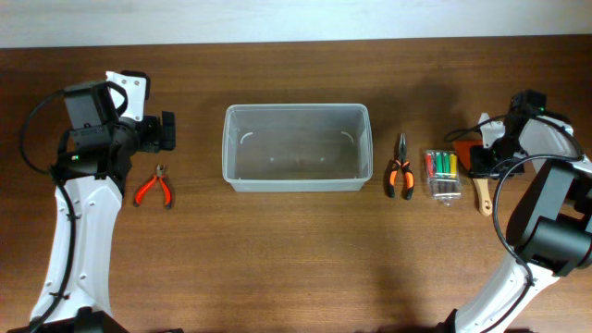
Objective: Pack container
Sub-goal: 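Lift the scraper and carry it over the clear container, release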
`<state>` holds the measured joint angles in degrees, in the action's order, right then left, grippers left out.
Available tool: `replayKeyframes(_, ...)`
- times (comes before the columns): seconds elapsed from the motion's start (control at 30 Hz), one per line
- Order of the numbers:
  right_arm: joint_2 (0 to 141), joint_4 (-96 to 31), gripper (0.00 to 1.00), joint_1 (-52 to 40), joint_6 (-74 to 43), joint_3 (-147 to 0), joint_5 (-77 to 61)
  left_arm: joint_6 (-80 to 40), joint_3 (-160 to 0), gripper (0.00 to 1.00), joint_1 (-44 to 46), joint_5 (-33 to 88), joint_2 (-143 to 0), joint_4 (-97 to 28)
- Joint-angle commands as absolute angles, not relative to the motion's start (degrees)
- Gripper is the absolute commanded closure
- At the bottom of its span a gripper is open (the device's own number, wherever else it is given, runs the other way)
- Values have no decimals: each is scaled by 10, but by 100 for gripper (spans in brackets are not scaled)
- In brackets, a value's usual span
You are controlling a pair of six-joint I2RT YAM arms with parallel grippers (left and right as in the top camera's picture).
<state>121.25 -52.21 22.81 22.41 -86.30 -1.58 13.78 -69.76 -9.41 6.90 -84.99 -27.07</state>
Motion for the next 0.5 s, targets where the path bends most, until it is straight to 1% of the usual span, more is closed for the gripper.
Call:
replayKeyframes(0.0, 1223, -534, 71, 229, 220, -895, -24, 145, -709, 1, -96, 77, -855, -271)
replayKeyframes(0.23, 1222, -614, 74, 228, 220, -988, -43, 145, -709, 1, -96, 77, -855, -271)
replayKeyframes(0.4, 1222, -706, 79, 210, 220, -1106, -108, 145, -709, 1, -96, 77, -855, -271)
replayKeyframes(0.47, 1222, -735, 81, 193, 193, -1160, -116, 145, -709, 1, -96, 77, -855, -271)
